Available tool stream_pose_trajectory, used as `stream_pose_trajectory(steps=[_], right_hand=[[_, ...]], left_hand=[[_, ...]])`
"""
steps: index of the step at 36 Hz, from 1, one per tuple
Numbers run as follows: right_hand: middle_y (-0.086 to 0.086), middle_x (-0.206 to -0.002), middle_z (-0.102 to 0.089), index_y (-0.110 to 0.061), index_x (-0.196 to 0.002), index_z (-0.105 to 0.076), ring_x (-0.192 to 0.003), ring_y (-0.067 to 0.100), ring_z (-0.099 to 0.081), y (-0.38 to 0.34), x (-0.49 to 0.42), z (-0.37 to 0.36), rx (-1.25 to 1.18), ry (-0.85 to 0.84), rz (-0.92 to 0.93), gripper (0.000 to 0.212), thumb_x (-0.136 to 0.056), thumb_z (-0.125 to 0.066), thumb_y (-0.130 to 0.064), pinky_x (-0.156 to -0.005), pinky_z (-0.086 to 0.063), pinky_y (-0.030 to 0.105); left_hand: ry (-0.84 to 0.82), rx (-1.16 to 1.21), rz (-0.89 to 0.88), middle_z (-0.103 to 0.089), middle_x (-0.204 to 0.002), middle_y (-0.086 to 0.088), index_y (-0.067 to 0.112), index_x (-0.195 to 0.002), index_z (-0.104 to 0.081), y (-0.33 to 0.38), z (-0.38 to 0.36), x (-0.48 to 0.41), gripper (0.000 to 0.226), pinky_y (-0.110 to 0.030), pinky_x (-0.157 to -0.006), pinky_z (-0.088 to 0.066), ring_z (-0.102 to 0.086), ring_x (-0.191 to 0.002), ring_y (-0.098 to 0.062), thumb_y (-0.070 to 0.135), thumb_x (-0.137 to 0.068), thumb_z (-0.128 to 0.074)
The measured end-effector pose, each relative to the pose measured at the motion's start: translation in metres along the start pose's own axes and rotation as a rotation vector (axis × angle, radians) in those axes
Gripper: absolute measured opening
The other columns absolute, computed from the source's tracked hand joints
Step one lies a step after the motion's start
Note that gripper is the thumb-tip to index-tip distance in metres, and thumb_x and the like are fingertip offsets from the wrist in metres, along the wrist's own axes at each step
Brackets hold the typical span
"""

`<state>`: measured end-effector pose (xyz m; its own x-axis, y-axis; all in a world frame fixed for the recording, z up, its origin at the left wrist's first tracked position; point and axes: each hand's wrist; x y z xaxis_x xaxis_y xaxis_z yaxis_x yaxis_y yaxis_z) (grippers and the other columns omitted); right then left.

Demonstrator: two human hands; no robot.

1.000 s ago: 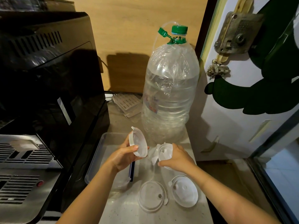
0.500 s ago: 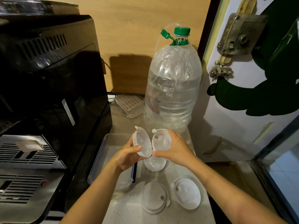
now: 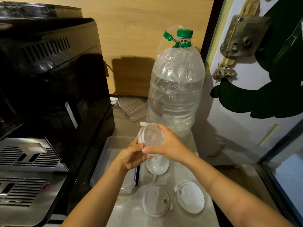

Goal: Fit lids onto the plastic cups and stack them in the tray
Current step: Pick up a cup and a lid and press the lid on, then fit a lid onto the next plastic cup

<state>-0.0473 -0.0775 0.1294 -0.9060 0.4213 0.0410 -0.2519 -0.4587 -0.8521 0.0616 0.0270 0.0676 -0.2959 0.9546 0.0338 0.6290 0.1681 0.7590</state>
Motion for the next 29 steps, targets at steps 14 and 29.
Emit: stream_pose_trajectory(steps=[14,29], right_hand=[[-0.005,-0.129,-0.054,-0.034,-0.128,-0.047,-0.116,0.011,-0.051,0.000,-0.004,0.001,0.006,-0.016,0.067,0.082,-0.057,-0.087,-0.032,-0.092,-0.045,0.025],[-0.013,-0.129,-0.047,-0.033,-0.136,-0.036,-0.120,0.008,-0.047,0.005,-0.004,-0.002,-0.034,-0.099,0.047,0.088,-0.064,-0.085,-0.024,-0.101,-0.041,0.026]], left_hand=[[-0.027,-0.052,-0.028,-0.074,-0.090,-0.005,0.012,-0.114,-0.048,0.006,-0.013,0.001,0.096,-0.032,-0.073,-0.059,-0.069,-0.085,-0.018,0.028,-0.032,-0.093],[0.023,-0.118,-0.005,-0.066,-0.092,-0.010,0.012,-0.114,-0.050,0.003,-0.007,0.000,0.091,-0.030,-0.066,-0.059,-0.068,-0.078,-0.018,0.023,-0.033,-0.091]])
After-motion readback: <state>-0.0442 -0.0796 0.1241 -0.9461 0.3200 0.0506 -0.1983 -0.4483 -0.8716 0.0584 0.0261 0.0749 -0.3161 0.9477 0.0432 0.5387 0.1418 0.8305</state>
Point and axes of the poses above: each hand's wrist, its own x-axis away from the middle knuckle, its own z-axis out of the back of the hand, y = z × x
